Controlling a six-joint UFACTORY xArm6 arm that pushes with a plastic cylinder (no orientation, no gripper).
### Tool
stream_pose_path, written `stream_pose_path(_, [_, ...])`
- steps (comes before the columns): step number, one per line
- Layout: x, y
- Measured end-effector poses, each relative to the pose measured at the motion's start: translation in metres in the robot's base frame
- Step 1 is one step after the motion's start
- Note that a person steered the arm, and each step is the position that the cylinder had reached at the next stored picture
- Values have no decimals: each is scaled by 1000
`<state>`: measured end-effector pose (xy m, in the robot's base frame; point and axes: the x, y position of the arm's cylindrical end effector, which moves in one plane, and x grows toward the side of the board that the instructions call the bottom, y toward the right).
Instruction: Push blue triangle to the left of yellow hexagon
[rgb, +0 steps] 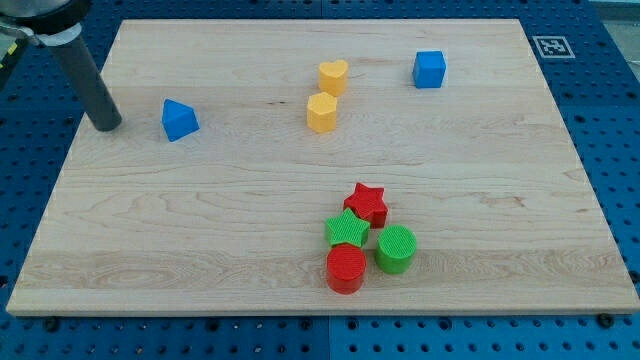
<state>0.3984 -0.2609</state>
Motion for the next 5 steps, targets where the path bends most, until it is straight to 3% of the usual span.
stream_pose_path(3, [7,14])
stream_pose_path(5, [1,67])
